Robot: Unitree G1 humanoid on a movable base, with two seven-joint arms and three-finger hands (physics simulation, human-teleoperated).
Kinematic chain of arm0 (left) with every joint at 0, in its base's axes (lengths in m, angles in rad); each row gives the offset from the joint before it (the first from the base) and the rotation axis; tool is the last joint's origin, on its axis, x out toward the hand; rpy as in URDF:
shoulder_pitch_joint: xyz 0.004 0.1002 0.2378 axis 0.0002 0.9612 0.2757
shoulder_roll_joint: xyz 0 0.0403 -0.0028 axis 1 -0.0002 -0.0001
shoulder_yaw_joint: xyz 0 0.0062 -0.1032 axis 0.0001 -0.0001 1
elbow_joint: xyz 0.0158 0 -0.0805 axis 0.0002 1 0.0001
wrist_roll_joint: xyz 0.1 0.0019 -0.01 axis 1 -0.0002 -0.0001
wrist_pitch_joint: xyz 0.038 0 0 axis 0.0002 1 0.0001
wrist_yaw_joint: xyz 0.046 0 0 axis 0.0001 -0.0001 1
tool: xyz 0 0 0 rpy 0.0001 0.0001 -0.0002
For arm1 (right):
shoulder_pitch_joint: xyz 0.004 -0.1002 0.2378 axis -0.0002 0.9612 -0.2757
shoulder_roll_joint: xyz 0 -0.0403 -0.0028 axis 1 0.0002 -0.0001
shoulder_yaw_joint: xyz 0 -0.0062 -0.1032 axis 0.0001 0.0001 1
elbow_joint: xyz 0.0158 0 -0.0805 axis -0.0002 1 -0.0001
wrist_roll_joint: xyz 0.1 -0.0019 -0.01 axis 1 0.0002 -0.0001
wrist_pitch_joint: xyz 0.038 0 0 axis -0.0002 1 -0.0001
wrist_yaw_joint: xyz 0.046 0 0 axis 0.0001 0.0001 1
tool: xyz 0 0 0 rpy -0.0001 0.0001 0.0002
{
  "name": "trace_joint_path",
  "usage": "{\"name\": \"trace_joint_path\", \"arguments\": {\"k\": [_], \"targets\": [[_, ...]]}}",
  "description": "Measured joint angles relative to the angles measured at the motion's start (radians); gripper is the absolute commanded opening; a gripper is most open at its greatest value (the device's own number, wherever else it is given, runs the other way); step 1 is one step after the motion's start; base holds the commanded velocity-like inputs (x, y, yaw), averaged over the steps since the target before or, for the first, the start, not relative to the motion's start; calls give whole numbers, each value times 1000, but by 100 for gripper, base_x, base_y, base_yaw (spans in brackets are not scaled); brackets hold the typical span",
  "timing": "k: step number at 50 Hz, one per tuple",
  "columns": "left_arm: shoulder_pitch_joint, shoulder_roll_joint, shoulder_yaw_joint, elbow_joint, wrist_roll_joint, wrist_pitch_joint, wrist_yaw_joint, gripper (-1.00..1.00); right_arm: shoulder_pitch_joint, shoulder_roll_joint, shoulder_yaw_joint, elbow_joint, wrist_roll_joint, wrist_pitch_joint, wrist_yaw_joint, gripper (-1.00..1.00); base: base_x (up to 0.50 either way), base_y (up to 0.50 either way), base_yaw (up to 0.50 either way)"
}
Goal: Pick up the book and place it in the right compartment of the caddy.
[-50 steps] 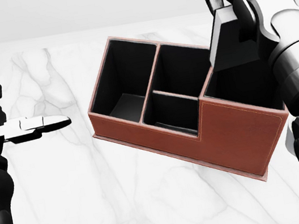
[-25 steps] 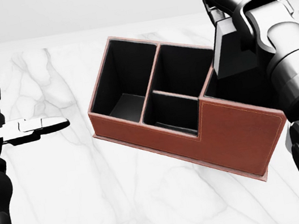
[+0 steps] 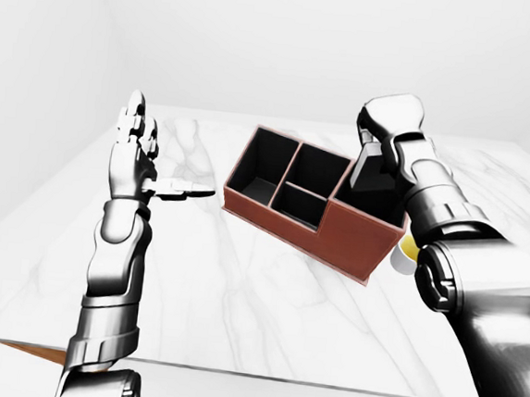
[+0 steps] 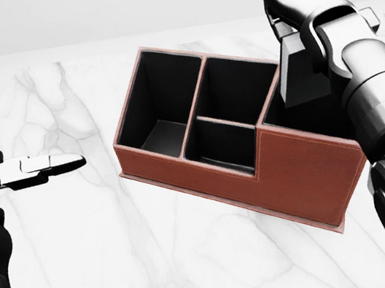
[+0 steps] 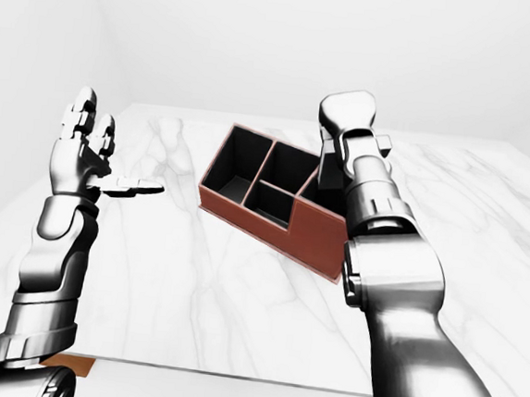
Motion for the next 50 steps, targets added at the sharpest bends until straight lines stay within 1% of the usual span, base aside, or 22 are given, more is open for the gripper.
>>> {"name": "trace_joint_path", "arguments": {"k": [20,40,50], "targets": [[3,0,0,10,4,0,0,100,23,8,-20,6,-7,31,-3,-100,0,0,0],[9,0,0,7,9,0,-4,100,44,14,-38,12,-7,67,18,-100,0,0,0],[10,0,1,14,10,0,-6,100,47,21,-45,14,-7,78,26,-100,0,0,0]]}}
